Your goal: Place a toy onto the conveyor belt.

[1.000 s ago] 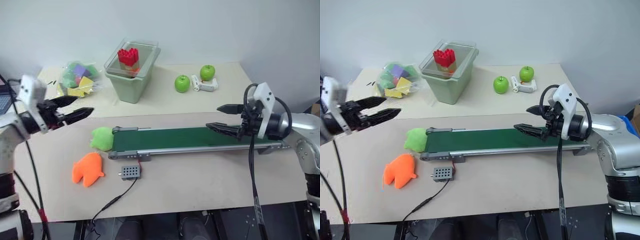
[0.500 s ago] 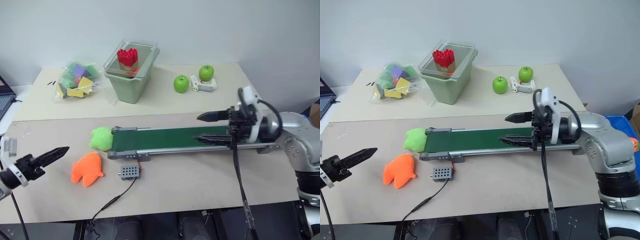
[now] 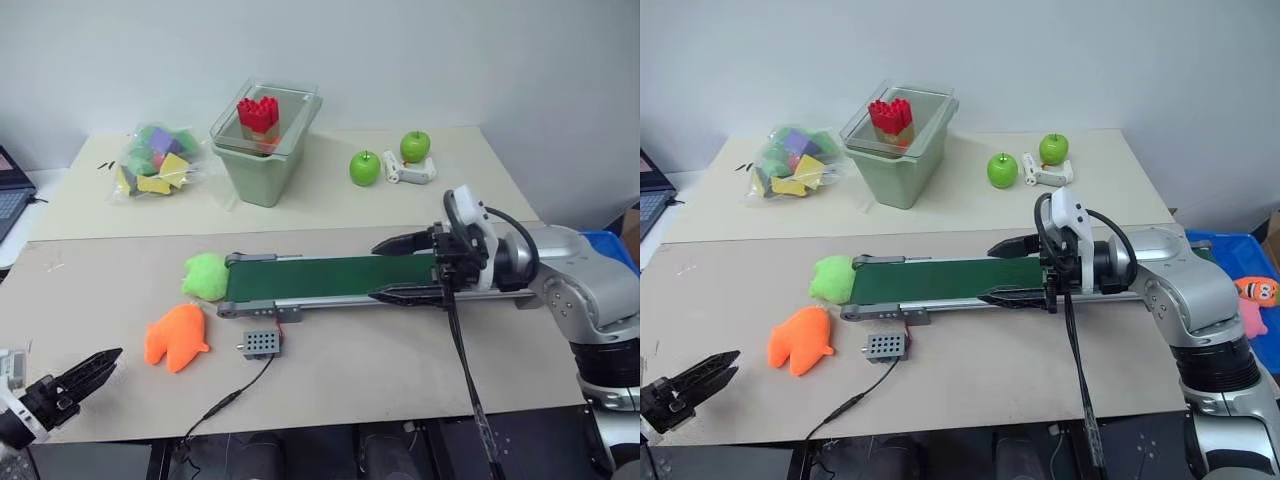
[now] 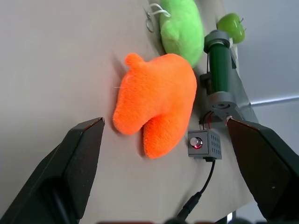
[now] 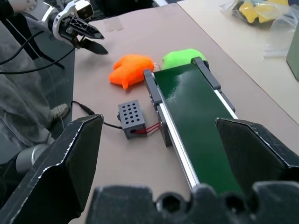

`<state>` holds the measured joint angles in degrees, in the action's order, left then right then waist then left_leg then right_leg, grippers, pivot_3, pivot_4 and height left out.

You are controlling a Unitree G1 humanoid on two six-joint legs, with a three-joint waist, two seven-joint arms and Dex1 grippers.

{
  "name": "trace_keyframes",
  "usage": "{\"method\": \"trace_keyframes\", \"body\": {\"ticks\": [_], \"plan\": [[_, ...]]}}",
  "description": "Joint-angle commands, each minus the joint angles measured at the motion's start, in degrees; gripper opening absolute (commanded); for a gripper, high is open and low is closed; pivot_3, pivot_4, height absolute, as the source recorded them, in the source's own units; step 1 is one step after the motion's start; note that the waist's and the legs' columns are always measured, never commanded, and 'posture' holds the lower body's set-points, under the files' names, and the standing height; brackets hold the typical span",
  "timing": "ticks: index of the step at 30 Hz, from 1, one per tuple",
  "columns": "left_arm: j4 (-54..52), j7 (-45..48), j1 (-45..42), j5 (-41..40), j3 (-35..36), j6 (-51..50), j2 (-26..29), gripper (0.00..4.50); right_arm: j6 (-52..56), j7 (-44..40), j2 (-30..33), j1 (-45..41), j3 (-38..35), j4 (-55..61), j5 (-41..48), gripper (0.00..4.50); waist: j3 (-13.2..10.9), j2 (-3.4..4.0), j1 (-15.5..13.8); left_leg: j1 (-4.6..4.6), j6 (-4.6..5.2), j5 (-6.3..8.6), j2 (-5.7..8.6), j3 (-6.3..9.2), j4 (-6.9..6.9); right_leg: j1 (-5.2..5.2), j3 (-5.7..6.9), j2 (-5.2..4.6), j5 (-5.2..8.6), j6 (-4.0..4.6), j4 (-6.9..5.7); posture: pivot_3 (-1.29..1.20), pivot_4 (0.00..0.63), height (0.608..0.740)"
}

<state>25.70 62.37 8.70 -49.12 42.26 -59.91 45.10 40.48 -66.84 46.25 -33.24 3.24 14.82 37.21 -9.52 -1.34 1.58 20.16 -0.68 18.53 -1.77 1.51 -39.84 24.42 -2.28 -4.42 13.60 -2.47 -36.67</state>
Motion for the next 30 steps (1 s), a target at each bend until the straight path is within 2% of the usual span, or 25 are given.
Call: {"method": "trace_keyframes", "body": {"ticks": [1,10,19,22,24,27,30], "plan": [[2.92,2.57,-3.47,1.07,-3.09,3.38,-1.73,4.46,0.80,0.40,1.97,-1.61,-2.60,1.87,0.38,4.50,0.00,0.00,-0.10,0.00,-0.02,-0.01,0.00,0.00,0.00,0.00,0.00,0.00,0.00,0.00,-0.02,0.00,0.150,0.740],[12.47,4.36,-12.00,5.79,-10.42,9.34,-5.69,4.46,4.14,2.43,5.37,-2.25,-5.40,4.44,1.88,4.50,0.10,0.07,-0.77,-0.02,-0.04,-0.03,0.02,0.00,-0.02,0.00,0.00,0.01,-0.01,0.02,-0.07,0.00,0.150,0.740],[17.49,6.35,-17.12,9.07,-14.60,11.41,-7.74,4.46,5.99,5.14,5.94,-1.25,-7.61,6.75,2.51,4.50,0.40,0.61,-2.19,-0.30,-0.08,-0.06,0.09,0.02,-0.02,-0.24,0.00,-0.05,-0.04,0.06,-0.22,0.00,0.150,0.740],[18.56,6.67,-17.62,10.21,-15.48,11.77,-8.12,3.81,5.83,6.09,5.86,-1.39,-7.79,6.71,2.39,4.50,0.43,0.65,-2.23,-0.34,-0.11,-0.08,0.10,0.02,-0.06,-0.31,-0.01,-0.05,-0.05,0.08,-0.25,0.00,0.150,0.740],[19.19,7.05,-17.92,10.49,-15.66,11.92,-8.13,3.05,5.69,6.37,5.91,-1.42,-7.76,6.66,2.36,4.50,0.44,0.64,-2.10,-0.34,-0.11,-0.08,0.10,0.02,-0.07,-0.30,-0.02,-0.04,-0.05,0.08,-0.24,0.00,0.150,0.740],[20.54,6.80,-18.51,10.86,-15.75,12.55,-8.09,2.17,5.22,6.58,5.99,-1.25,-7.68,6.40,1.94,4.50,0.44,0.63,-1.82,-0.30,-0.11,-0.08,0.09,0.02,-0.06,-0.24,-0.04,-0.01,-0.05,0.08,-0.21,0.00,0.150,0.740],[20.99,6.92,-18.72,10.83,-15.58,12.33,-8.02,1.01,4.92,6.68,5.92,-1.12,-7.56,6.35,1.71,4.50,0.54,0.81,-1.92,-0.23,-0.10,-0.08,0.09,0.03,-0.05,-0.20,-0.03,-0.02,-0.05,0.08,-0.12,0.00,0.150,0.740]]}}
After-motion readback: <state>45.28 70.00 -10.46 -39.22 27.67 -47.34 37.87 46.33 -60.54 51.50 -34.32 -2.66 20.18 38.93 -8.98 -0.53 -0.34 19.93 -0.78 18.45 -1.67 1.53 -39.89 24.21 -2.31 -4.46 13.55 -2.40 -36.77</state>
